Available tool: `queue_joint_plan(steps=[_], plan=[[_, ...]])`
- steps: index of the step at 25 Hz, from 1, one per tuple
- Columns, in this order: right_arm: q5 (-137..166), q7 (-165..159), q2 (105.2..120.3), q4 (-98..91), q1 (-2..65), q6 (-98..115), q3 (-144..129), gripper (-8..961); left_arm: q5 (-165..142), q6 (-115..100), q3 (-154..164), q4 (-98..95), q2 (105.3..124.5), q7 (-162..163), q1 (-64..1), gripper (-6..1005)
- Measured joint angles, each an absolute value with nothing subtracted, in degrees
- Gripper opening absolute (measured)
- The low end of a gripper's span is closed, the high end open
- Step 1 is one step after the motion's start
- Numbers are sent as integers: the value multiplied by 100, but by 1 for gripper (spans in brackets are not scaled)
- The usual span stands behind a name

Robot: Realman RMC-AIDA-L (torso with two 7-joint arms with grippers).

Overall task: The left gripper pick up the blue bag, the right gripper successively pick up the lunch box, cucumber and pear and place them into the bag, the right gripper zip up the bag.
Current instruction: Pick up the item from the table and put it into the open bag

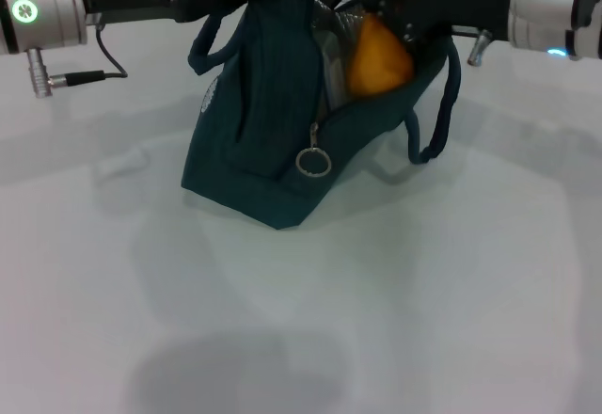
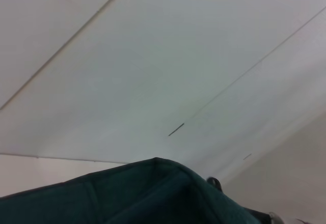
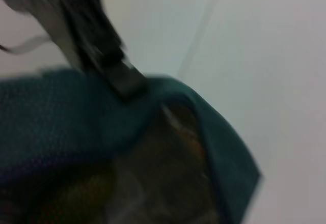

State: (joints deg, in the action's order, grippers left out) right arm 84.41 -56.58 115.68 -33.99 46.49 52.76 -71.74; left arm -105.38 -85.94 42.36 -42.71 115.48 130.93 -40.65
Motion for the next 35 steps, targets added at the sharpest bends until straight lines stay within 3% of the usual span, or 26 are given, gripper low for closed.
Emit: queue_joint_plan(steps=[15,26,30,35], plan=[[7891,-5770,11611,-3497,4355,5539,-7347,39,-10537,-8596,4227,-4272,11549,13139,-4048,62],[6278,-5144,11569,-4132,3015,6095,-7251,371,-10536,-8593,4228,-4272,11544,13106,-3976,62],[5978,-4732,11573,-3939,2463,6234,-7109,551,-10536,-8587,4228,-4272,11540,13104,-3944,62],[5711,-4269,11581,-3190,2135,6584,-7104,683,-10537,-8566,4213,-4272,11521,13104,-3880,62]])
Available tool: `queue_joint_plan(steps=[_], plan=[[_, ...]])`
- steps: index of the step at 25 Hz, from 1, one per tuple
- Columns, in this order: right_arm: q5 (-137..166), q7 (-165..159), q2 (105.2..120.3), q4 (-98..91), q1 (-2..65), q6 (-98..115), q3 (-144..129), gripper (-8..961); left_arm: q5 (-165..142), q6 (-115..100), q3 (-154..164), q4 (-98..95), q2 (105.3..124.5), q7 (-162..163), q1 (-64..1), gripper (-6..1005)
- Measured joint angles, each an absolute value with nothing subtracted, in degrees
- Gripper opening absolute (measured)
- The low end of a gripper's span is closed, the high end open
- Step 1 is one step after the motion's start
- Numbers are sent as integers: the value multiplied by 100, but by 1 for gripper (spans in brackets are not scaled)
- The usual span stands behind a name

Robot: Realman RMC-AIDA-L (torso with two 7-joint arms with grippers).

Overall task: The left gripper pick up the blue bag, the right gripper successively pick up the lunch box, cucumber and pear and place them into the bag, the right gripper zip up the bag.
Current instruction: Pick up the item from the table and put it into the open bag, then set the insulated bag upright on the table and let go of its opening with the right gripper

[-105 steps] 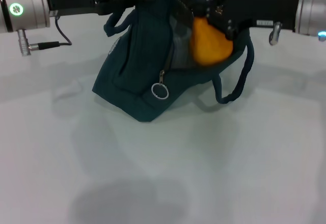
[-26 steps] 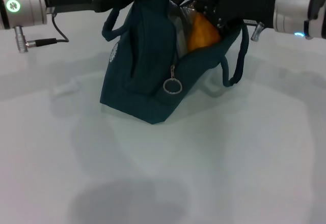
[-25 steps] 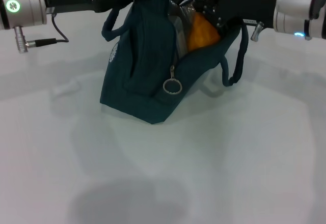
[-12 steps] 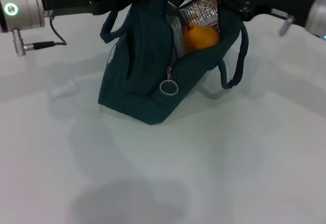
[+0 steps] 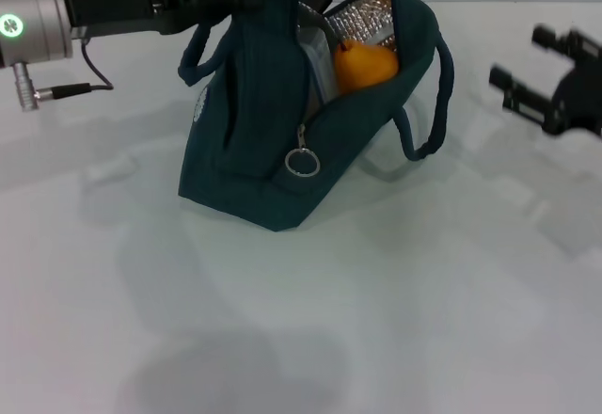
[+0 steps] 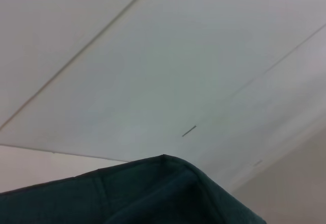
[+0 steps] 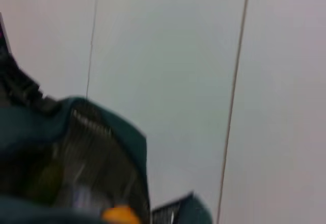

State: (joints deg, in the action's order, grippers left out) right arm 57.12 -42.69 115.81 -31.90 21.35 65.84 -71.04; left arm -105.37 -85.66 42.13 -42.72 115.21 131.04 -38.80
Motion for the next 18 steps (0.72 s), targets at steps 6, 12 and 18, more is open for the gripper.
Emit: queue_joint_plan(steps=[6,12,18], plan=[[5727,-4106,11589,-2473,2609,6248,-7157,710,-10539,-8500,4210,-4272,11521,13104,-3877,62],[5730,-4089,11612,-1987,3464,5494,-7262,709,-10535,-8498,4210,-4271,11552,13101,-3881,62],[5665,-3982,11623,-1851,3953,4342,-7380,709,-10531,-8499,4210,-4271,11570,13095,-3857,62]])
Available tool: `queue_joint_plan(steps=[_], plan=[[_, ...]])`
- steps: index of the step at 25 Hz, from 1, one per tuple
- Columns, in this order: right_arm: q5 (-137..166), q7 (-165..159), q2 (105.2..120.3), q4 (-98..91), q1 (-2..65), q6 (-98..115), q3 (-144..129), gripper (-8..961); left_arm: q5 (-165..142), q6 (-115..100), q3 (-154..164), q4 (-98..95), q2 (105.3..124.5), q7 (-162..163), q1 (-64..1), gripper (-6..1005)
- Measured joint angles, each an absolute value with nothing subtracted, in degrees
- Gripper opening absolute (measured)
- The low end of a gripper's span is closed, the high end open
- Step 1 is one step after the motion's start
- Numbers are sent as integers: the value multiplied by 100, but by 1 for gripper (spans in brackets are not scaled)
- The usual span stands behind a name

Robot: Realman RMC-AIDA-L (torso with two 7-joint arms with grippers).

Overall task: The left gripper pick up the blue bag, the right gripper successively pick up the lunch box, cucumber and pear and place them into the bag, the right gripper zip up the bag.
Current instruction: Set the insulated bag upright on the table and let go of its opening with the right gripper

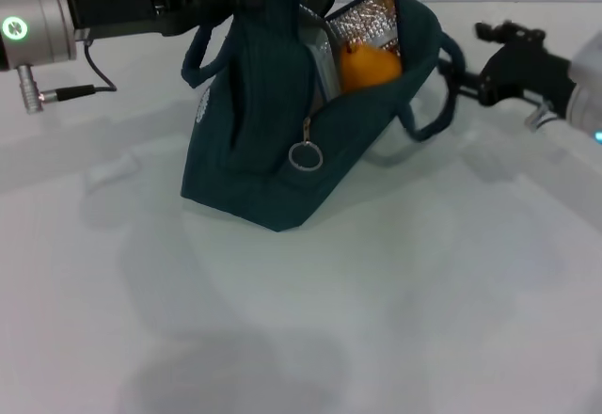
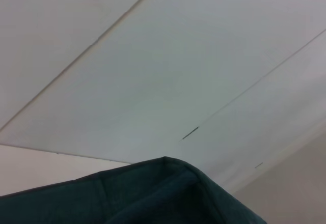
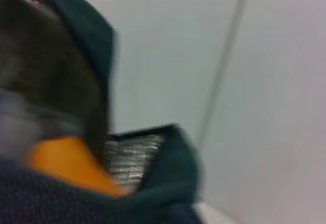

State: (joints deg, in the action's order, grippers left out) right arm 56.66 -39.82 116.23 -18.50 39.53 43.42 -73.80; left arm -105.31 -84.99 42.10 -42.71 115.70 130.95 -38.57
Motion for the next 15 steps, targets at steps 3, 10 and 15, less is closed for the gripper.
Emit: queue_joint_plan(steps=[3,10,15], plan=[[5276,-3546,11621,-1861,3999,4121,-6973,709,-10528,-8500,4209,-4272,11575,13095,-3823,61],[3726,-2615,11607,-1867,3470,6383,-6413,708,-10529,-8612,4235,-4214,11600,13096,-3684,61],[3738,-2785,11593,-2280,3125,7348,-7103,708,-10529,-8918,4240,-3815,11610,12988,-3673,61]])
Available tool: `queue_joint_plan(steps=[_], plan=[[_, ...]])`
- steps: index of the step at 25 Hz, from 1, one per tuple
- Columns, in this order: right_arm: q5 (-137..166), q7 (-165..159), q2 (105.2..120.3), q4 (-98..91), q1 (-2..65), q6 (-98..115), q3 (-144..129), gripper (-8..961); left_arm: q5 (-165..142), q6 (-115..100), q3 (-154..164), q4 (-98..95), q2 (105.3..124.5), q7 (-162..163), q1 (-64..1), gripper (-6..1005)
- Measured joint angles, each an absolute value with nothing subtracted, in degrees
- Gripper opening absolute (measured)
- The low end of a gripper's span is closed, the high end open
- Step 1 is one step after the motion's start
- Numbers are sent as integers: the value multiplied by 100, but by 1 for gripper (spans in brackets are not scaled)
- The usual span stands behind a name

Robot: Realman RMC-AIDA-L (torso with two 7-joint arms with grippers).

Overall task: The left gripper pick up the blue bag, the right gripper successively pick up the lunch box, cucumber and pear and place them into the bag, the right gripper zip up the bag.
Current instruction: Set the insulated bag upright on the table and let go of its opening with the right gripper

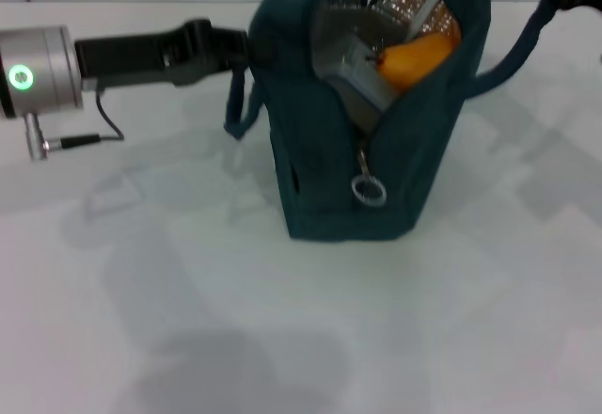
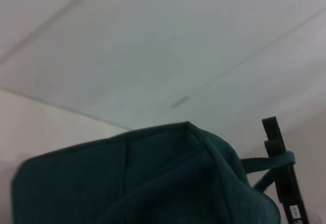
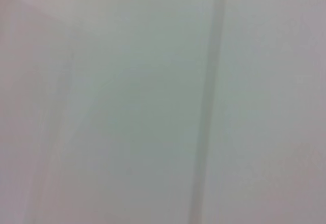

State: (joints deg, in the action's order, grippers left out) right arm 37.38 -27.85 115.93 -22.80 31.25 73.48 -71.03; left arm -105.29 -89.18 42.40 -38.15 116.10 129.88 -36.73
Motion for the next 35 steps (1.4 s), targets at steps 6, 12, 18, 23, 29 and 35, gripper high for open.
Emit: queue_joint_plan(steps=[6,12,18,23,29,35], plan=[[3735,-3132,11587,-2941,2789,7393,-8046,708,-10441,-9554,4235,-3734,11657,12801,-3486,61],[3753,-3445,11589,-3087,2753,7697,-8395,707,-10181,-9895,4230,-3714,11676,12588,-3160,61],[3771,-3704,11545,-3145,2673,7512,-8409,707,-10159,-9451,4218,-3349,11647,12123,-3029,61],[4076,-3796,11545,-3033,2643,6933,-8415,707,-10166,-9256,4228,-3263,11664,11907,-3072,61],[4657,-4343,11539,-2992,2612,6634,-8415,706,-10209,-8940,4232,-3248,11678,11675,-3052,61],[4767,-4462,11528,-3084,2347,7192,-8205,706,-10188,-8702,4227,-3243,11681,11641,-3001,61]])
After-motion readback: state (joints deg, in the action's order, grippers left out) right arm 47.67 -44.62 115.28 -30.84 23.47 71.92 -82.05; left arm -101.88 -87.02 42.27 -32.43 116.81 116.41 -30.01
